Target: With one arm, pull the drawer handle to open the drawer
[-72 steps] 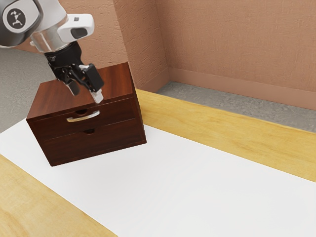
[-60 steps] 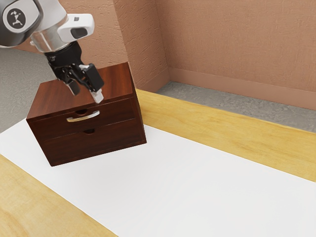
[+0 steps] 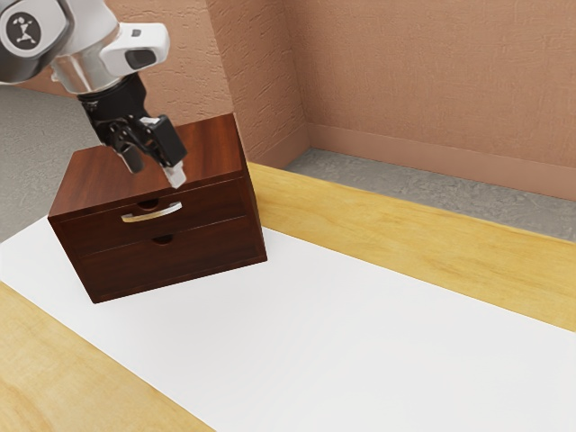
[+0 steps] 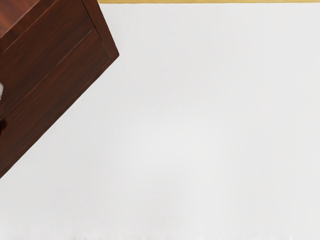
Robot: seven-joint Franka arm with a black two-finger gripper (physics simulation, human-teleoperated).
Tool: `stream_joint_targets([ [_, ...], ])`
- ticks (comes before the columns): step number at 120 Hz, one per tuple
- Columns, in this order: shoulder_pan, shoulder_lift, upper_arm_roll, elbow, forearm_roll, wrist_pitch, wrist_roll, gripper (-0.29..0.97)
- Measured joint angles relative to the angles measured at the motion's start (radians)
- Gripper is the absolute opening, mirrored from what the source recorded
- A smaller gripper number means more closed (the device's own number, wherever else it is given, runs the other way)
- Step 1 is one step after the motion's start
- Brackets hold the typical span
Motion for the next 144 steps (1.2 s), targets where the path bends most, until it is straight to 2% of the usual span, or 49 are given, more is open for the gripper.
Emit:
stream_joint_targets([
  [24,0.002,-0.011,-0.009,0.0,-0.001,-0.071,-0.205,0.66],
  [32,0.006,-0.015,-0.039,0.001,-0.002,-0.093,-0.307,0.66],
  [40,-0.005,-0.024,-0.066,0.017,-0.003,-0.11,-0.419,0.66],
  [70,-0.002,-0.076,-0.082,0.043,-0.01,-0.14,-0.902,0.66],
  [93,0.0,-0.049,-0.084,0.043,-0.012,-0.142,-1.211,0.65],
  [125,0.011,-0.035,-0.06,0.042,-0.039,-0.126,-1.507,0.65],
  [144,0.039,-0.029,-0.013,0.042,-0.039,-0.119,-1.633,0.65],
])
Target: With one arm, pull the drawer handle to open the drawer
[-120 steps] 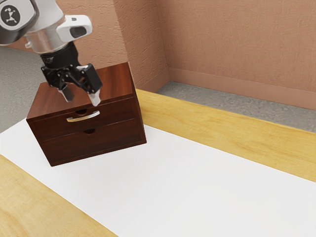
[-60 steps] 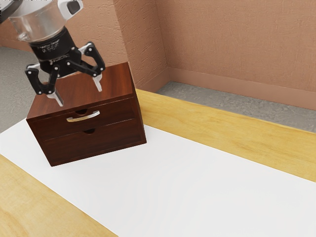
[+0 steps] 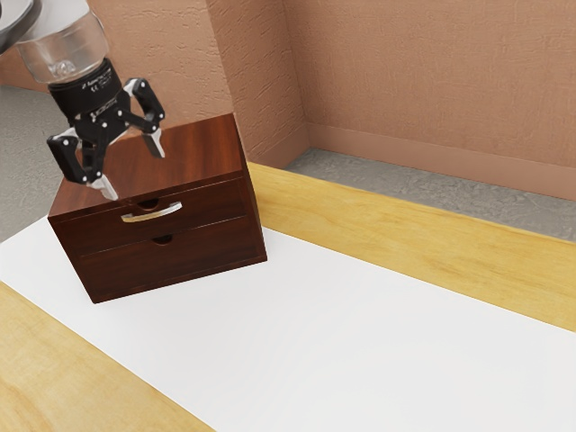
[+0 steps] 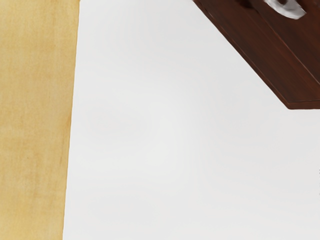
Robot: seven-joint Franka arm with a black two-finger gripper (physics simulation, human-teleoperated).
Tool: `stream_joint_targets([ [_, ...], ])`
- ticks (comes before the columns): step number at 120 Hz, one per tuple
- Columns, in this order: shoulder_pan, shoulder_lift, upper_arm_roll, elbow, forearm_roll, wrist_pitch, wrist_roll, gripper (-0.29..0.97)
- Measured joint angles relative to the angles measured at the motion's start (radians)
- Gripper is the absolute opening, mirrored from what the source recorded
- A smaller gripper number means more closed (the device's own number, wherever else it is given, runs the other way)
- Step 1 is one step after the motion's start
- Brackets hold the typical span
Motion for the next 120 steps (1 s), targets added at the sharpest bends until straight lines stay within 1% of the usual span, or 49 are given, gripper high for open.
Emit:
stream_joint_targets([
  [10,0.045,0.0,0.016,0.001,0.0,0.001,-0.054,0.65],
  [26,0.063,0.006,0.109,-0.003,0.0,0.003,-0.126,0.65],
  [30,0.051,0.015,0.148,-0.003,-0.001,0.003,-0.142,0.65],
  [36,-0.024,0.029,0.257,-0.002,-0.002,0.004,-0.164,0.65],
  [40,-0.052,0.034,0.308,-0.001,-0.003,0.004,-0.178,0.65],
  [55,-0.102,0.032,0.408,0.0,-0.003,0.032,-0.231,0.65],
  [67,-0.1,0.024,0.479,-0.009,-0.005,0.055,-0.267,0.65],
  [76,-0.087,0.023,0.492,-0.022,-0.006,0.074,-0.29,0.65],
  [85,-0.098,0.025,0.488,-0.033,-0.011,0.097,-0.311,0.65],
  [103,-0.108,0.044,0.448,-0.079,-0.022,0.159,-0.369,0.64],
  [120,-0.105,0.065,0.427,-0.126,-0.026,0.227,-0.416,0.64],
])
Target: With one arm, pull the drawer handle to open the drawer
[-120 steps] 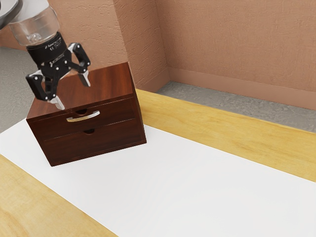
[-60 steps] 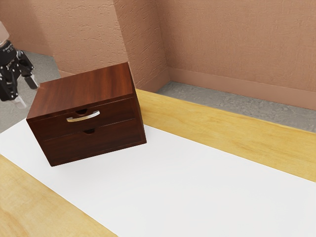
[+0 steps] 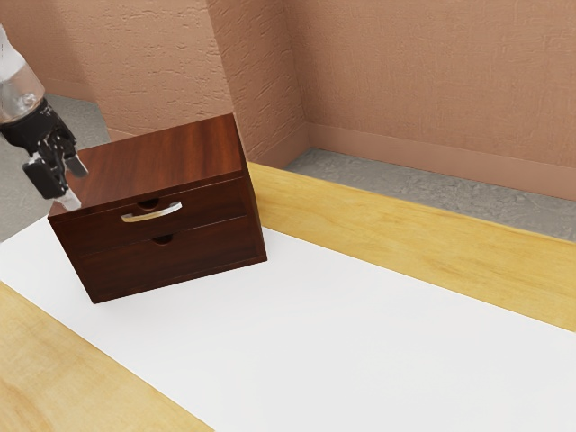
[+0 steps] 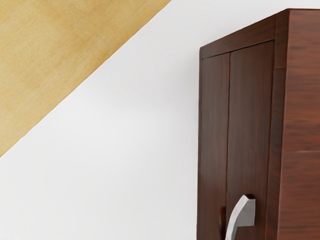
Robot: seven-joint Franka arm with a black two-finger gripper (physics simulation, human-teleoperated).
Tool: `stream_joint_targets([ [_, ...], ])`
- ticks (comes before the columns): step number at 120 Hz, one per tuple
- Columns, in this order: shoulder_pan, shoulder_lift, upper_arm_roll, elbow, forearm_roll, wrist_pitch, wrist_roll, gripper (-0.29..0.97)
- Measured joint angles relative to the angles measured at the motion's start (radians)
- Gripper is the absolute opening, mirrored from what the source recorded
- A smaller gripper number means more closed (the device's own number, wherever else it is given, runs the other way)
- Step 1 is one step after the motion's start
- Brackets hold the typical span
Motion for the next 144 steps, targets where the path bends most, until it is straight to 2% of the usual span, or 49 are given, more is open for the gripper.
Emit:
stream_joint_targets([
  [33,0.001,0.023,-0.042,-0.01,-0.003,0.067,-0.065,0.63],
  [66,0.053,0.027,-0.081,-0.014,0.003,0.082,-0.114,0.63],
  [76,0.111,0.034,-0.148,-0.014,0.054,0.084,-0.145,0.63],
  [90,0.145,0.033,-0.241,-0.016,0.145,0.086,-0.206,0.62],
  [99,0.124,0.03,-0.287,-0.034,0.209,0.086,-0.251,0.62],
  [108,0.063,0.028,-0.305,-0.06,0.256,0.087,-0.295,0.61],
  [122,-0.006,0.032,-0.342,-0.084,0.295,0.093,-0.356,0.61],
  [132,0.035,0.028,-0.425,-0.09,0.309,0.095,-0.393,0.6],
  [144,0.077,0.022,-0.459,-0.097,0.316,0.095,-0.435,0.6],
])
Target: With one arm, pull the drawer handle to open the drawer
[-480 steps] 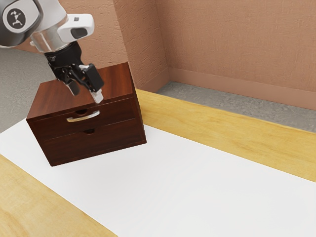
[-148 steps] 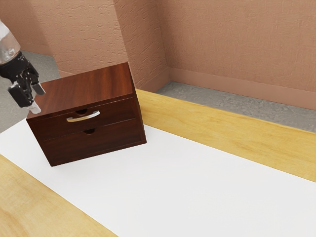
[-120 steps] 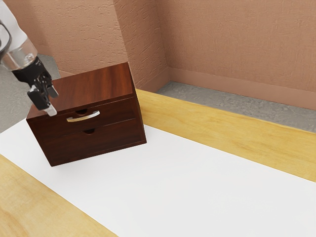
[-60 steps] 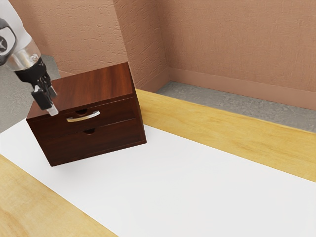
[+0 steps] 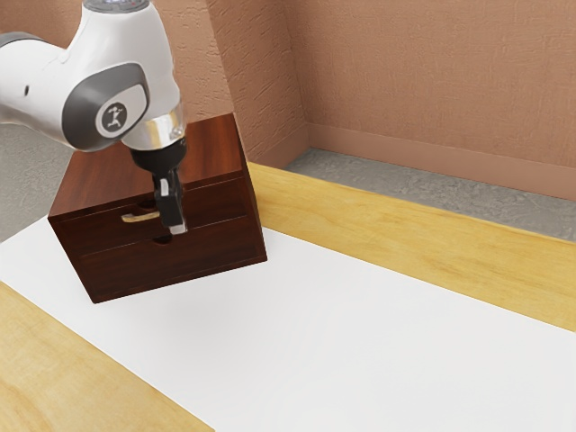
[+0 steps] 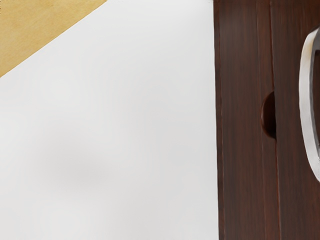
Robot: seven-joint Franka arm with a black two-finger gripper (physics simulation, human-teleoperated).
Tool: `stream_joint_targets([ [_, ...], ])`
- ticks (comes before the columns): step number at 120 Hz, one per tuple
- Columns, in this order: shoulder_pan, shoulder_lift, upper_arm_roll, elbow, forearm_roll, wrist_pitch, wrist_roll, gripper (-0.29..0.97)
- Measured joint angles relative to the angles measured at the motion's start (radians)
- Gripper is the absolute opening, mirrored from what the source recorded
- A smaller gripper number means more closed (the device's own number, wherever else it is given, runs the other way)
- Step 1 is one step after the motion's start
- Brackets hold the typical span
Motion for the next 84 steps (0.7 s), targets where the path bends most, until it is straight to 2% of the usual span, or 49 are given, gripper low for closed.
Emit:
stream_joint_targets([
  [9,0.117,-0.003,-0.065,-0.003,0.003,0.001,-0.026,0.59],
  [18,0.207,-0.008,-0.087,-0.019,0.005,0.002,-0.049,0.59],
  [30,0.272,-0.04,-0.096,-0.081,0.011,0.025,-0.073,0.59],
  [37,0.309,-0.046,-0.152,-0.092,0.025,0.039,-0.082,0.58],
  [52,0.294,-0.048,-0.2,-0.098,0.042,0.06,-0.096,0.58],
  [76,0.32,-0.052,-0.203,-0.119,0.05,0.101,-0.109,0.57],
  [84,0.312,-0.082,-0.183,-0.171,0.048,0.129,-0.111,0.57],
])
